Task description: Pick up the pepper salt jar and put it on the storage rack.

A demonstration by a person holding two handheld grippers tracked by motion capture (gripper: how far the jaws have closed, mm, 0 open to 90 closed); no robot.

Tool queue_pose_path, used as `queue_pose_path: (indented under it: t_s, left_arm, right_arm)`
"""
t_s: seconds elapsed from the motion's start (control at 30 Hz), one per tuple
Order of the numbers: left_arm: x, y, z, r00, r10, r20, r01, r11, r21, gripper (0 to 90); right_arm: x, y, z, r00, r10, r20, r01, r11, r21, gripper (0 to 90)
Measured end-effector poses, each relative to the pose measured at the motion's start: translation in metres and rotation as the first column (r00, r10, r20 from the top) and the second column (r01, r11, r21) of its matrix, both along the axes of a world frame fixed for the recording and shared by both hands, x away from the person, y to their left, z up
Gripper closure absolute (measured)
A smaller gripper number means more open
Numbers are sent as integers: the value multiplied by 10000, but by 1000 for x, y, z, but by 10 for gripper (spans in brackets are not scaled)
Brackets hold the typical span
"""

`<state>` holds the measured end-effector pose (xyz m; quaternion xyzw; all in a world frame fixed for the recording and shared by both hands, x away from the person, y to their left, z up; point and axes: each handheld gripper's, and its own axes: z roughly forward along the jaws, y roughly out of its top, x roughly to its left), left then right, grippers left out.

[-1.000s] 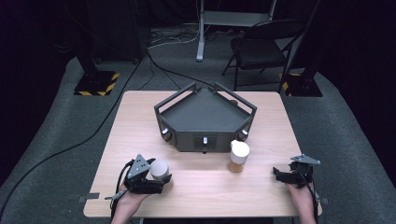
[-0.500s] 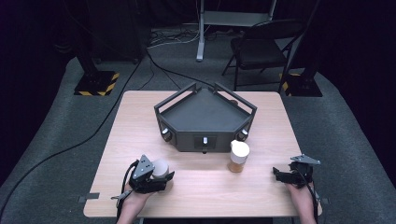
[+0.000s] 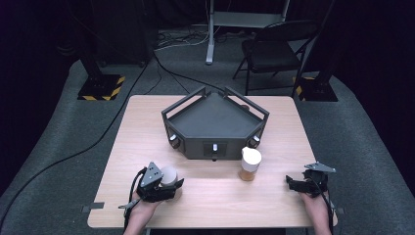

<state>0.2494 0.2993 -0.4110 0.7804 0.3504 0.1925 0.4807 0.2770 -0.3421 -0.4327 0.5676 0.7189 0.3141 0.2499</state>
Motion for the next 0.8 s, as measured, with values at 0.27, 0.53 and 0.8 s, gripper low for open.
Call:
queue_pose_path:
  t_s: [0.27, 0.53, 0.8]
  left_arm:
    - [1, 1, 3, 9999, 109, 52, -108, 9996, -276, 340]
    - [4, -2, 15, 9998, 101, 176, -96, 9995, -296, 340]
    - [9, -3, 28, 9995, 129, 298, -118, 9993, -354, 340]
  right_arm:
    - [0, 0, 0, 10000, 13, -3, -13, 10000, 1, 37]
    - [0, 0, 0, 10000, 46, -6, -46, 10000, 4, 37]
    - [0, -1, 0, 10000, 71, 1, -71, 10000, 1, 36]
